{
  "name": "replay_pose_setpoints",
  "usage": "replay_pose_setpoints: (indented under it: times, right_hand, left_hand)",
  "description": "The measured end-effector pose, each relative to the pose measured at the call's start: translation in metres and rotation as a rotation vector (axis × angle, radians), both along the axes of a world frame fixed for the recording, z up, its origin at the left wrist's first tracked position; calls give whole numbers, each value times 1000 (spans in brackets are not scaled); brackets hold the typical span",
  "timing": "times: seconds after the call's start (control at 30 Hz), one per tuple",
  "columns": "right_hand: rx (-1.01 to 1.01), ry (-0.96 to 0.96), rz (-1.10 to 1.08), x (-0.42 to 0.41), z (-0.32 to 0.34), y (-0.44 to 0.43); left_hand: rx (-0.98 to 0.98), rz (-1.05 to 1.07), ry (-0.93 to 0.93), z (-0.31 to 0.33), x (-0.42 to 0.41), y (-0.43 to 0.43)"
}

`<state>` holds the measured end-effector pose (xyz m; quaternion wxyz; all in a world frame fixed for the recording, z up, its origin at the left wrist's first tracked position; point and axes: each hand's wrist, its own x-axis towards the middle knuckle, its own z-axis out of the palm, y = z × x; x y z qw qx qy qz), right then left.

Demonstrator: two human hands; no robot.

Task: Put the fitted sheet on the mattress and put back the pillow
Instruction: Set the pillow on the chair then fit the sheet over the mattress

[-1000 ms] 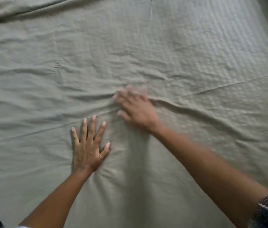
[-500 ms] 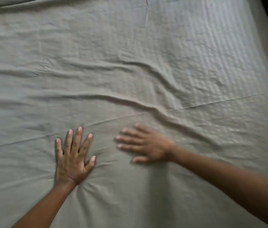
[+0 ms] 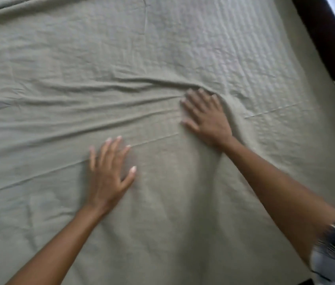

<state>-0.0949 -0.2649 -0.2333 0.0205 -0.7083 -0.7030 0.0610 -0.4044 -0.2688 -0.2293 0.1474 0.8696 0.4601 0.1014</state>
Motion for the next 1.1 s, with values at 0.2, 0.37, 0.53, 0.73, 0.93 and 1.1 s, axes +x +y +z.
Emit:
replay_pose_setpoints:
  times: [0.2, 0.37, 0.53, 0.73, 0.93, 1.1]
  right_hand:
    - [132, 138, -145, -34, 16, -14]
    - [-50, 9, 325, 7, 2, -117]
    - [-99, -30, -251, 134, 13, -99]
    - [107, 6, -155, 107, 22, -115]
    - [-81, -32, -229, 178, 22, -159]
    - [-129, 9, -443, 236, 22, -114]
  left_hand:
    - [-95, -151, 178, 0, 123, 12]
    - [-107, 55, 302, -3, 153, 33]
    - [-104, 128, 150, 1, 177, -3]
    - [24, -416, 173, -6, 236, -84]
    - [10, -177, 242, -8, 267, -76]
    - [44, -138, 234, -11, 273, -80]
